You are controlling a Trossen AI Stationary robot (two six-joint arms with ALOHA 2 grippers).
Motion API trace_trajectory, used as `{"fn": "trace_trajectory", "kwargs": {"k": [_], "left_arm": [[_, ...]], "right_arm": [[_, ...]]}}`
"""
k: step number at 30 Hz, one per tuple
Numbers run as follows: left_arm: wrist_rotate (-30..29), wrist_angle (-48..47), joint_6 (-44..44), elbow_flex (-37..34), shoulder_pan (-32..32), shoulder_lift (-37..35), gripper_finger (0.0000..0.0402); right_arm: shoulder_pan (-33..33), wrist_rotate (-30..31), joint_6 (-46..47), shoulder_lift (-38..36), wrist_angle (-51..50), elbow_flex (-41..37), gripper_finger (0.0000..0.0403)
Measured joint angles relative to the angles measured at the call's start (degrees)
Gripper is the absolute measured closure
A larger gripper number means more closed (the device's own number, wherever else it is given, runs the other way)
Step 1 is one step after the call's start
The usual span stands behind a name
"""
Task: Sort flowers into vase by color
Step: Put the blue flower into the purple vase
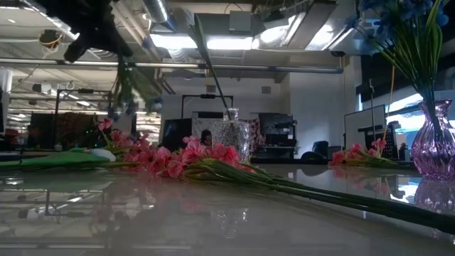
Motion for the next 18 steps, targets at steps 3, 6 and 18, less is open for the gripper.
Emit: {"fn": "trace_trajectory", "kwargs": {"k": [3, 6, 18], "left_arm": [[-1.4, -0.3, -6.0, -2.5, -8.1, 1.4, 0.0401], [-3.5, 0.9, -11.6, -5.3, -15.9, 3.4, 0.0401], [-4.5, 11.7, -35.5, -15.4, -37.0, 17.3, 0.04]], "right_arm": [[0.0, 0.3, 0.9, 0.0, 0.0, 0.0, 0.0227], [0.0, 0.3, 1.9, 0.0, 0.0, 0.0, 0.0227], [0.0, 3.8, 3.1, 0.0, -0.1, 0.0, 0.0227]]}}
